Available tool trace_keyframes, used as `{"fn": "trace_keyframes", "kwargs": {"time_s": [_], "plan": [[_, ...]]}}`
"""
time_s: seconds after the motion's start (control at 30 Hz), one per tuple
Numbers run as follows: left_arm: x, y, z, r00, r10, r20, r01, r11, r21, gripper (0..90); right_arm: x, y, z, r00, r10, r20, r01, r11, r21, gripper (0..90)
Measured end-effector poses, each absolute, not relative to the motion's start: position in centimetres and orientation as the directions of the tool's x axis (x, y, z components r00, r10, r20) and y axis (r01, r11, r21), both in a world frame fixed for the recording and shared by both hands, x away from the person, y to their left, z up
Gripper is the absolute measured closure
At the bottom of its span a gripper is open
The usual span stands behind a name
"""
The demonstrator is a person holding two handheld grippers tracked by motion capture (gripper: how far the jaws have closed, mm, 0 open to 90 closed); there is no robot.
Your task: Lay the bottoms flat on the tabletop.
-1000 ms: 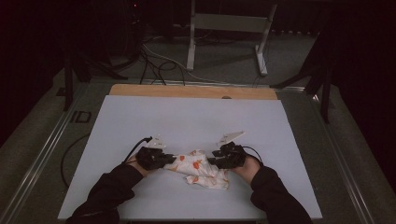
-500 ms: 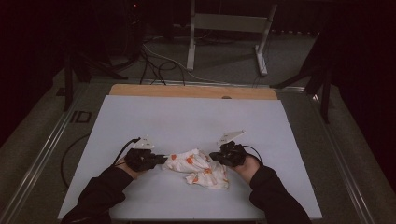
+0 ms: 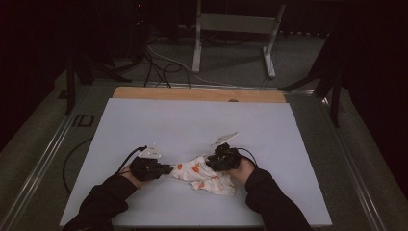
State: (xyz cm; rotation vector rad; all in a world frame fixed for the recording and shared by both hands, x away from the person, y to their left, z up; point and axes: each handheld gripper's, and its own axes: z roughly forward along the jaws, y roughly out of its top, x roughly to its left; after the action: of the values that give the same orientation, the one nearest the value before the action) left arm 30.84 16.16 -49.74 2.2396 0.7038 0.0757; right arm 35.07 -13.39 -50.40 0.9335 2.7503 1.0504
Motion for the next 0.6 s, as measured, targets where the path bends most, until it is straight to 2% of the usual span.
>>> {"fn": "trace_keyframes", "kwargs": {"time_s": [0.03, 0.1, 0.33, 0.6], "plan": [[30.8, 16.2, -49.8, 0.845, 0.509, -0.162, 0.464, -0.549, 0.695, 85.9, 35.0, -13.4, -50.4, -0.820, 0.553, 0.150, 0.514, 0.595, 0.618, 82.3], [30.8, 16.2, -49.7, 0.845, 0.510, -0.161, 0.463, -0.548, 0.696, 85.8, 34.8, -13.4, -50.2, -0.823, 0.554, 0.129, 0.501, 0.599, 0.625, 86.0], [30.6, 16.5, -48.7, 0.849, 0.508, -0.144, 0.444, -0.539, 0.716, 85.9, 33.8, -14.9, -48.5, -0.821, 0.564, 0.082, 0.462, 0.575, 0.675, 86.7], [30.6, 17.1, -48.2, 0.846, 0.519, -0.125, 0.439, -0.544, 0.715, 86.0, 31.9, -18.8, -46.6, -0.802, 0.593, 0.069, 0.457, 0.537, 0.709, 87.0]]}}
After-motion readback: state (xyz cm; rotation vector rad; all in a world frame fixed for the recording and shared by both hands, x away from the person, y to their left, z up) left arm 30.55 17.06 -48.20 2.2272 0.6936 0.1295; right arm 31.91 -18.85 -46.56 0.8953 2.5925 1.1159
